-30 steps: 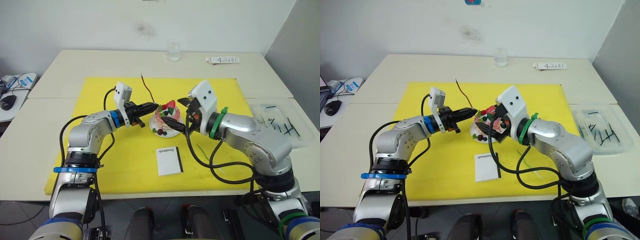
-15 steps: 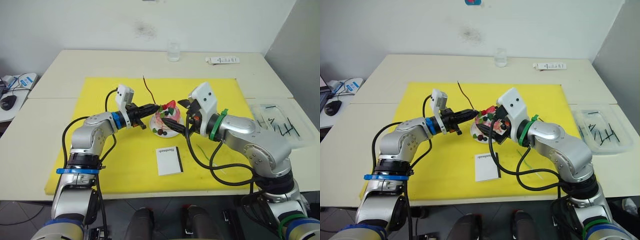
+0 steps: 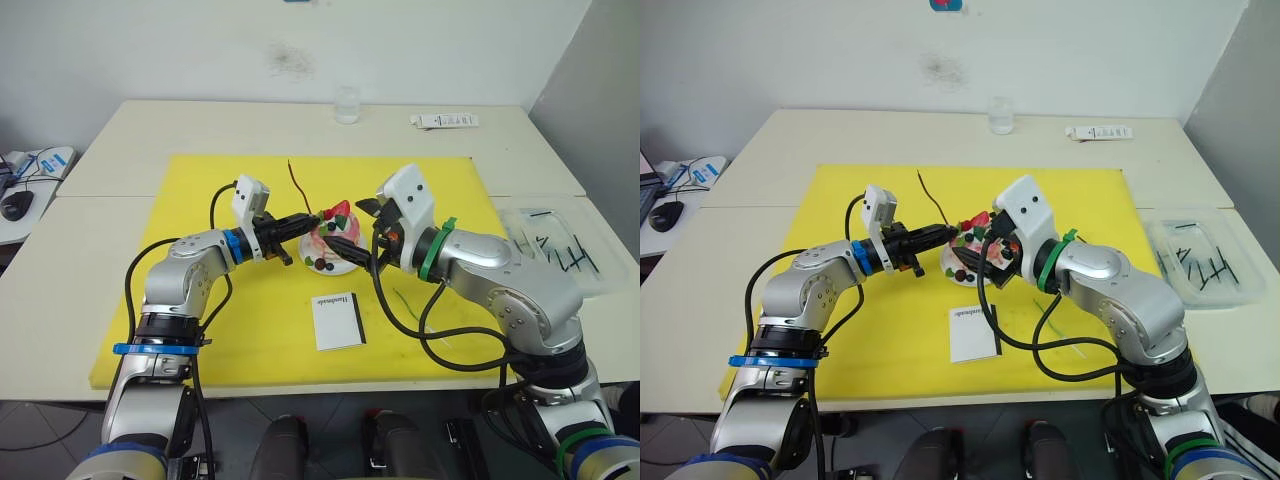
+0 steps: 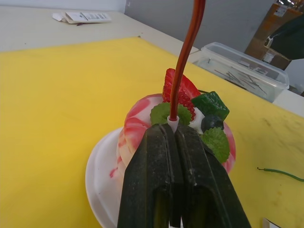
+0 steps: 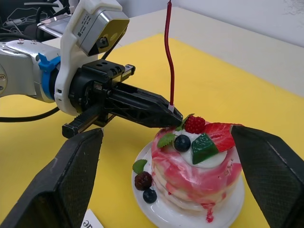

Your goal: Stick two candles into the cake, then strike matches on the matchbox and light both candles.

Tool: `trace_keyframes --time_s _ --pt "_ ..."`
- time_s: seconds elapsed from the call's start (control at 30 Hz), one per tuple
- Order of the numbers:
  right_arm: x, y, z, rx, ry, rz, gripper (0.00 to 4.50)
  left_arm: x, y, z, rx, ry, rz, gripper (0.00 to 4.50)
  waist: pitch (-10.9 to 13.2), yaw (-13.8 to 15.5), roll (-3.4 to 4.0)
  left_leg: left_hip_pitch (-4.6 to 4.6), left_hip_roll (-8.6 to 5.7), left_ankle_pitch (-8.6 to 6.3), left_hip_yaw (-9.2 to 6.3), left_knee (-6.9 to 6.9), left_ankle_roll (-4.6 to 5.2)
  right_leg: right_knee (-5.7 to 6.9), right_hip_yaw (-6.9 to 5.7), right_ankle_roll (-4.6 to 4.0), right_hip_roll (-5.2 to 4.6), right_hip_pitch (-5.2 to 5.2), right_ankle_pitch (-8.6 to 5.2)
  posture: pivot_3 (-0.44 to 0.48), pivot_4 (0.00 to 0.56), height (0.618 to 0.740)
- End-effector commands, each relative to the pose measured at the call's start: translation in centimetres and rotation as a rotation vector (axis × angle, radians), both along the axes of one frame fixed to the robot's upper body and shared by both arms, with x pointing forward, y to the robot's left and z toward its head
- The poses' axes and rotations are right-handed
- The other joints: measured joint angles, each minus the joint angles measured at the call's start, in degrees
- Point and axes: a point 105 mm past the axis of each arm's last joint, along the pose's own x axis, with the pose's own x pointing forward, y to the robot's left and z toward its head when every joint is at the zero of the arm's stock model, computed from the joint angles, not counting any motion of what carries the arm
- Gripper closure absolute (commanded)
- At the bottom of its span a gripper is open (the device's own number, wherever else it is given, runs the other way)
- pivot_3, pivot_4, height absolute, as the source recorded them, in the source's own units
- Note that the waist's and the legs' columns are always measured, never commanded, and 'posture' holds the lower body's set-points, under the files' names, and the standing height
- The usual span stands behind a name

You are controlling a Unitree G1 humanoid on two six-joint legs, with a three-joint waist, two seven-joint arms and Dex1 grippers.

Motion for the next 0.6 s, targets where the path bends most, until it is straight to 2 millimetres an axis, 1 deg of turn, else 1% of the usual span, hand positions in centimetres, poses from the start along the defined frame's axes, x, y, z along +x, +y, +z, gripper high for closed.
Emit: trace_keyframes --time_s 0.03,0.33,0.6 --pt "-0.2 -0.2 1.5 0.021 -0.062 -0.003 0.00 0.0 -0.3 1.4 0.003 -0.065 -0.011 3.39 0.00 0.00 0.00 0.00 0.00 0.00 0.00 0.01 0.00 0.02 0.01 0.00 0.00 0.00 0.00 0.000 0.150 0.740" --pt "-0.1 -0.2 1.5 0.022 -0.068 -0.006 0.00 0.0 -0.2 2.0 -0.005 -0.084 -0.008 3.39 0.00 -0.01 0.00 0.04 0.01 0.00 -0.01 0.28 0.00 0.34 0.00 0.00 0.00 -0.01 -0.01 0.000 0.150 0.740" --pt "-0.1 -0.3 1.5 0.020 -0.065 -0.009 0.00 -0.8 1.2 3.3 0.016 -0.114 0.012 3.39 0.00 -0.10 0.00 0.03 0.03 0.00 -0.03 0.69 0.00 0.63 0.02 0.00 0.01 0.02 0.01 0.000 0.150 0.740"
